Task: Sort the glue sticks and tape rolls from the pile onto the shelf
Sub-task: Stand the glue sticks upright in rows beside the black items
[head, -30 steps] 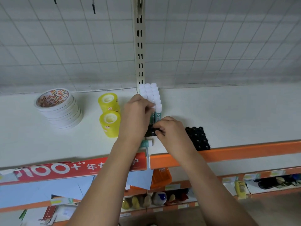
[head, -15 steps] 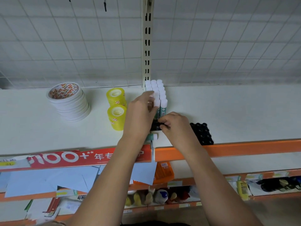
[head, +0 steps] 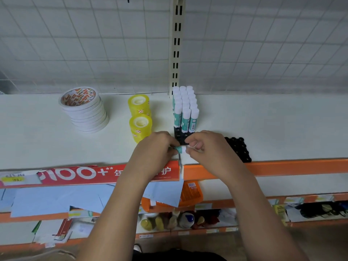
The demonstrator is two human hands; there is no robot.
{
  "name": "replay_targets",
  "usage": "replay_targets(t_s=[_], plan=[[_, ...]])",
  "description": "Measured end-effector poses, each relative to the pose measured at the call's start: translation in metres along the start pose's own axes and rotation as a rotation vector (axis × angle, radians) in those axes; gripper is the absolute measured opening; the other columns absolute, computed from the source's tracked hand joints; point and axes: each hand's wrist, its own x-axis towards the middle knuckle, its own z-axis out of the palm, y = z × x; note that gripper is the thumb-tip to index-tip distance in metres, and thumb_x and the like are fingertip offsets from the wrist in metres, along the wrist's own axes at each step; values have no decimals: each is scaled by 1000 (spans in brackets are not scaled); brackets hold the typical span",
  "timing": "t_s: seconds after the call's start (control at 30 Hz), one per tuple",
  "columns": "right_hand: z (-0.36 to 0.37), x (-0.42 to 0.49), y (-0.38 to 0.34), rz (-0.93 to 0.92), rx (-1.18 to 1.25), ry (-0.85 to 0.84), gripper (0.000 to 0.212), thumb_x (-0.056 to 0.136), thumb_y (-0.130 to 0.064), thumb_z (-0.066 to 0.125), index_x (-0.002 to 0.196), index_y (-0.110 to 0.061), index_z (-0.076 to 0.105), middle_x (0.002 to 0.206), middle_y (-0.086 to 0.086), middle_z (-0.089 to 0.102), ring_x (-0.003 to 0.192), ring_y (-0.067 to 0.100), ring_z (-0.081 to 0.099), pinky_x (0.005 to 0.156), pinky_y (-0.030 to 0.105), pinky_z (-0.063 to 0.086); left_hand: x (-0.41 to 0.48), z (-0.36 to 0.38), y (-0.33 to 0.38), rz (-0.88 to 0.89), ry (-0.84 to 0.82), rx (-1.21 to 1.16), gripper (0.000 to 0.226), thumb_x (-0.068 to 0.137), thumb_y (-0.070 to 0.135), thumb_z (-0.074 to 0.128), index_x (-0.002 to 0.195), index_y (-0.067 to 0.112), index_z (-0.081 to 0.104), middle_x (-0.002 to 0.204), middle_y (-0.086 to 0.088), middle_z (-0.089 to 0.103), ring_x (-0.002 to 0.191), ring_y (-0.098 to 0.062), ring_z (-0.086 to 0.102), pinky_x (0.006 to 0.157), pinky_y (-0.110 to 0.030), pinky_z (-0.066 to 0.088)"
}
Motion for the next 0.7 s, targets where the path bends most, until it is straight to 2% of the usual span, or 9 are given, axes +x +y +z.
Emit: replay_targets(t_s=[0.2, 0.33, 0.4, 0.47, 0.6, 0.7], plan=[[5, 4, 0, 35, 63, 79, 26, 87, -20, 72, 113, -22, 70, 95, -8, 67, 77, -14, 56, 71, -3, 40, 6, 3, 4, 63, 101, -55, 24, 87, 17, 66, 111, 22, 72, 102, 0, 66, 92, -21, 60, 78, -41, 50], [3, 7, 0, -5, 17, 89, 26, 88, -17, 70, 112, -24, 71, 89, -13, 61, 77, -11, 56, 72, -2, 40, 11, 3, 5, 96, 116, -62, 23, 86, 17, 68, 109, 21, 72, 100, 0, 66, 91, -21, 61, 76, -40, 50], [1, 9, 2, 16, 31, 87, 22, 89, -17, 69, 110, -24, 71, 91, -13, 62, 81, -6, 59, 73, -2, 40, 12, 2, 5, 99, 133, -76, 23, 86, 19, 69, 109, 22, 72, 99, 0, 66, 90, -21, 61, 76, -40, 50], [-2, 12, 6, 56, 74, 91, 22, 91, -15, 66, 111, -23, 71, 94, -13, 64, 83, -7, 60, 73, -3, 39, 12, -1, 2, 90, 186, -83, 22, 87, 23, 69, 109, 20, 72, 99, -1, 67, 90, -21, 62, 77, -40, 50], [-3, 18, 9, 97, 151, 124, 19, 91, -16, 65, 108, -25, 70, 94, -14, 65, 84, -17, 58, 72, -5, 38, 16, -13, -6, 20, 311, -157, 25, 85, 26, 73, 108, 16, 70, 98, 0, 70, 84, -16, 63, 77, -31, 50], [3, 22, 6, 80, 159, 119, 19, 90, -16, 66, 108, -22, 70, 95, -11, 66, 83, -12, 60, 71, -3, 39, 20, -19, -2, -5, 363, -206, 29, 80, 21, 78, 107, 17, 70, 93, 2, 71, 82, -14, 63, 76, -26, 48]])
